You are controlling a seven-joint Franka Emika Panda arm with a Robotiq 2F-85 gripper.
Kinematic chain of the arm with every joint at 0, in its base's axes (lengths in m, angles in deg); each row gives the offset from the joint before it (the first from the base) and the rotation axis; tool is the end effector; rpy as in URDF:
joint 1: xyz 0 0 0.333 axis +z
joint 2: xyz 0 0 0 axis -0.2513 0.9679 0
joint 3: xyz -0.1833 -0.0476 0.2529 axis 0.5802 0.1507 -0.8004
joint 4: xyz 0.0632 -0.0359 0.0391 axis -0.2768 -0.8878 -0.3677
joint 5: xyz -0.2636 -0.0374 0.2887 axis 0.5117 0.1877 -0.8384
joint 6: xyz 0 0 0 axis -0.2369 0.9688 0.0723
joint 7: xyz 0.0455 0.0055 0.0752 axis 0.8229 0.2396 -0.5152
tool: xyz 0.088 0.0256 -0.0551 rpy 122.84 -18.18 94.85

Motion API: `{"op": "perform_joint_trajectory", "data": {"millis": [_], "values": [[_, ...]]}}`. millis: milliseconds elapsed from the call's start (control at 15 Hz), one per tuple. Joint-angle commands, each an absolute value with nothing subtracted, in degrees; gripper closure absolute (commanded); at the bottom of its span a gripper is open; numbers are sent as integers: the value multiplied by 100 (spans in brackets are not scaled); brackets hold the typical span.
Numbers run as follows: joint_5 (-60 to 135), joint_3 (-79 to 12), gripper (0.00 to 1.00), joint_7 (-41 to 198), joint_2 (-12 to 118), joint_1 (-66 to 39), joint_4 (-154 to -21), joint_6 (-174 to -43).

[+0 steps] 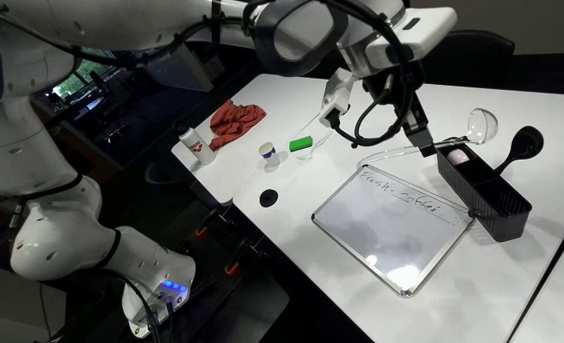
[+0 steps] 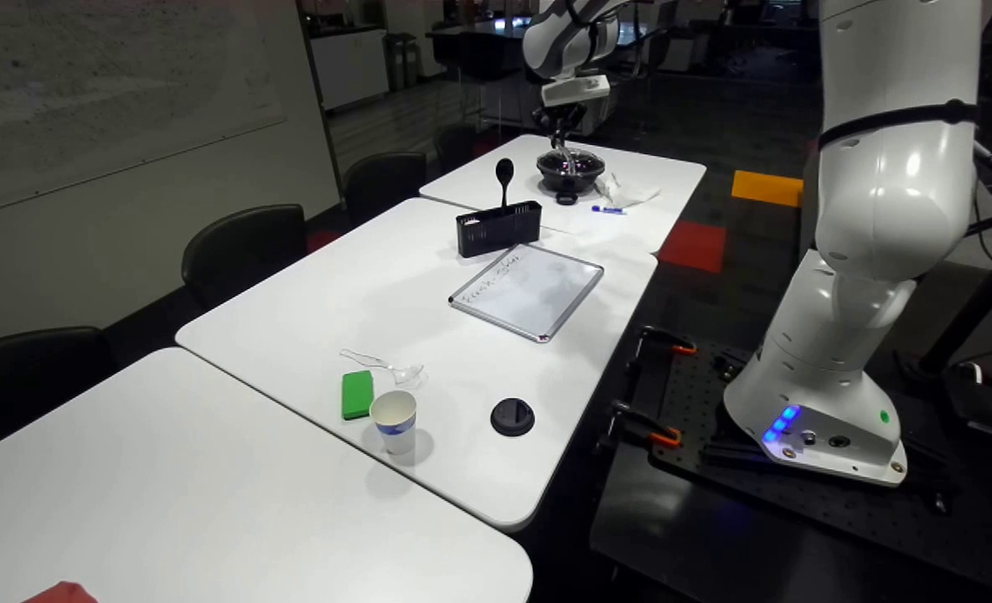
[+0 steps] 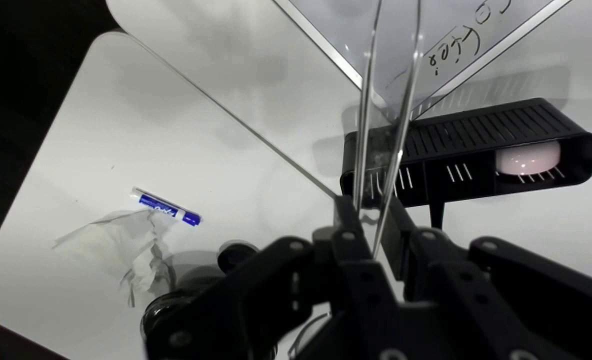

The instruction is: Put the clear spoon in the black basket

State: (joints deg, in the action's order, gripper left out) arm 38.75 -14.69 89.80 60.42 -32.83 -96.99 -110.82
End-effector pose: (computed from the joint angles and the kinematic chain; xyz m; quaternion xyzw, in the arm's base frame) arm 0.5180 -0.4237 0.3657 0.8868 -0.4360 0.0883 0.1250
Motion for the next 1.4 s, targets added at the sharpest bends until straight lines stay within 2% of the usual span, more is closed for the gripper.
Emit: {"op": "perform_joint_trajectory", "data": {"millis": [0,133,200,600,667,1333], "values": [[4429,-1453,96,9192,5162,-2876,-10530,-11129],[4596,-1531,96,9125,5033,-2837,-10704,-11181],[4403,-1568,83,9072,5384,-2977,-10258,-11066],[4503,-1590,83,9068,5234,-2917,-10484,-11061],[4891,-1465,96,9477,5234,-2767,-10510,-11109],[8403,-161,96,14138,5499,-1345,-10354,-11628]]}}
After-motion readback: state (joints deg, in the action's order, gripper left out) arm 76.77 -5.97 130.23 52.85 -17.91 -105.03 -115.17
